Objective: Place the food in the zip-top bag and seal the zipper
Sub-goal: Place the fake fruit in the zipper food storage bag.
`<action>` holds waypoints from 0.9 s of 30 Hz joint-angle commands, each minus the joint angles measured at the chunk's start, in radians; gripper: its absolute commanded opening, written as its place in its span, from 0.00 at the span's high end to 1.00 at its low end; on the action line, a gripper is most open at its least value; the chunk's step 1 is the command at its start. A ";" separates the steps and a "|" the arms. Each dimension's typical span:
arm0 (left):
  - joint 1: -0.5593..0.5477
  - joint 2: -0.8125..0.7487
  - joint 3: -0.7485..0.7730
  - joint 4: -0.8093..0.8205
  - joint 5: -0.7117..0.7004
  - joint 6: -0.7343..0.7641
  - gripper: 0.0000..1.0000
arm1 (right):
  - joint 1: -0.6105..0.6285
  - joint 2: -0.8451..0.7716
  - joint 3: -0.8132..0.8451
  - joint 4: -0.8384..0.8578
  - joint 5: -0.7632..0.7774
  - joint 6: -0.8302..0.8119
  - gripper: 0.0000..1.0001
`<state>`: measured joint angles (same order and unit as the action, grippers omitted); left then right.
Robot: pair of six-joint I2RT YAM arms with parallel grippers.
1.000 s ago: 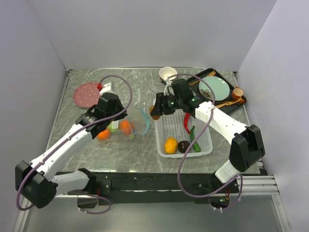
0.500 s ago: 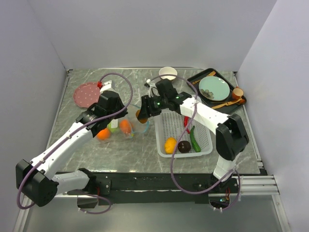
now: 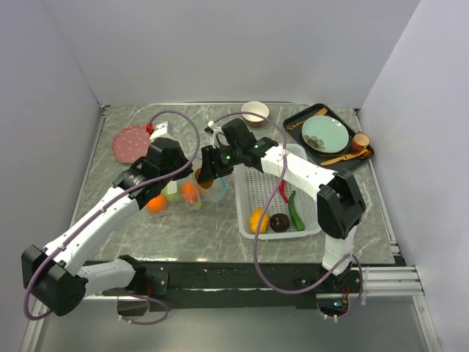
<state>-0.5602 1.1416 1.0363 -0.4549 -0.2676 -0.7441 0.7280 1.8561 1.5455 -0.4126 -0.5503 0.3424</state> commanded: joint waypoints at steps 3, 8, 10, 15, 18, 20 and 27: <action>0.002 -0.045 0.024 0.021 -0.018 0.005 0.96 | 0.016 0.031 0.064 -0.002 -0.014 -0.014 0.65; 0.002 -0.057 0.015 0.024 -0.016 -0.001 0.96 | 0.021 0.032 0.070 -0.002 -0.022 -0.019 0.57; 0.002 -0.060 0.013 0.024 -0.021 -0.003 0.96 | 0.021 0.034 0.070 -0.005 -0.013 -0.020 0.43; 0.002 -0.069 0.008 0.022 -0.025 -0.006 0.95 | 0.021 0.005 0.045 0.004 0.029 -0.020 0.22; 0.002 -0.072 0.005 0.021 -0.027 -0.006 0.95 | 0.021 -0.015 0.033 0.012 0.050 -0.017 0.15; 0.002 -0.072 0.005 0.019 -0.028 -0.005 0.95 | 0.016 -0.029 0.028 0.005 0.072 -0.019 0.14; 0.002 -0.088 -0.004 0.005 -0.042 -0.001 0.94 | -0.064 -0.146 -0.068 -0.037 0.298 0.016 0.12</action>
<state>-0.5602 1.0916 1.0355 -0.4580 -0.2867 -0.7456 0.7273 1.8408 1.5238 -0.4282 -0.4164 0.3401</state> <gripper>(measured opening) 0.056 0.879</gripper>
